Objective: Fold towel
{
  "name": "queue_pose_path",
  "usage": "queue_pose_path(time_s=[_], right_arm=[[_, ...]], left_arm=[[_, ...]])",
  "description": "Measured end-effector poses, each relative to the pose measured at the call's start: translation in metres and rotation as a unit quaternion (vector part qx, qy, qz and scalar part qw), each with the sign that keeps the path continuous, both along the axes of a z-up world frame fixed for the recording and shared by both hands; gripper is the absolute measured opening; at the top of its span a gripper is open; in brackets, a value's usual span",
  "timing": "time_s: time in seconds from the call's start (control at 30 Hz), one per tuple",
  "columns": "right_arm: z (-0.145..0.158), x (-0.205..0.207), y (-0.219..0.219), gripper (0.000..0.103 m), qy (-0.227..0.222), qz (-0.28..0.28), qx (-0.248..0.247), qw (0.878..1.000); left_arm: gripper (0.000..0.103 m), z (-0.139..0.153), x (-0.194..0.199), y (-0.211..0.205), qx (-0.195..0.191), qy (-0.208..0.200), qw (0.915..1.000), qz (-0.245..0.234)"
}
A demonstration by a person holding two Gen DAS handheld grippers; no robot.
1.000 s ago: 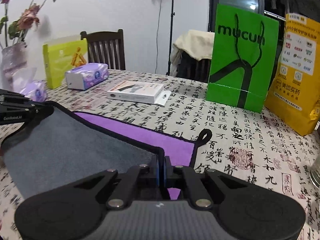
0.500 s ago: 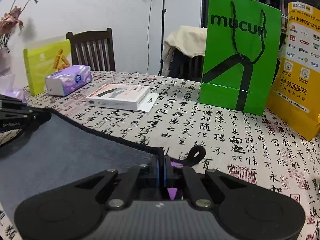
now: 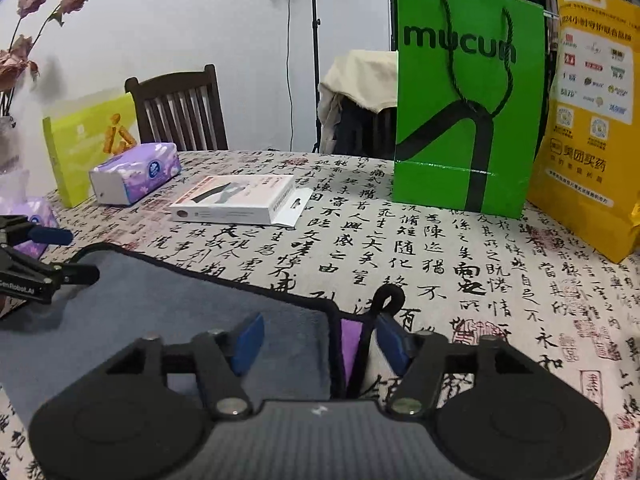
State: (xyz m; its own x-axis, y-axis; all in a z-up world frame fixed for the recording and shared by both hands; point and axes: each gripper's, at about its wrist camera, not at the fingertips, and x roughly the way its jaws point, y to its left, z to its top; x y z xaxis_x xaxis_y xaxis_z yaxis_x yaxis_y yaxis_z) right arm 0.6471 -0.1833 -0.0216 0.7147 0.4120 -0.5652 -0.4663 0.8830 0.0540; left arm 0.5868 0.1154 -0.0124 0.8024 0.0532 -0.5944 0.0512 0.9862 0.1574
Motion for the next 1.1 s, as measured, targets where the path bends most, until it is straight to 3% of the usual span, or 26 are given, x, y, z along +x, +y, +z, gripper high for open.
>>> queue_pose_path(time_s=[0.2, 0.43, 1.1], right_arm=[[0.015, -0.030, -0.007, 0.084, -0.009, 0.000, 0.010, 1.000], [0.028, -0.072, -0.012, 0.084, -0.018, -0.002, 0.018, 1.000], [0.044, -0.198, -0.023, 0.086, -0.037, -0.001, 0.037, 0.999]], left_arm=[[0.096, 0.013, -0.033, 0.005, -0.006, -0.005, 0.9999, 0.015], [0.097, 0.031, -0.087, -0.005, -0.036, -0.023, 0.9988, 0.025], [0.100, 0.063, -0.217, -0.043, -0.040, -0.068, 0.9968, 0.012]])
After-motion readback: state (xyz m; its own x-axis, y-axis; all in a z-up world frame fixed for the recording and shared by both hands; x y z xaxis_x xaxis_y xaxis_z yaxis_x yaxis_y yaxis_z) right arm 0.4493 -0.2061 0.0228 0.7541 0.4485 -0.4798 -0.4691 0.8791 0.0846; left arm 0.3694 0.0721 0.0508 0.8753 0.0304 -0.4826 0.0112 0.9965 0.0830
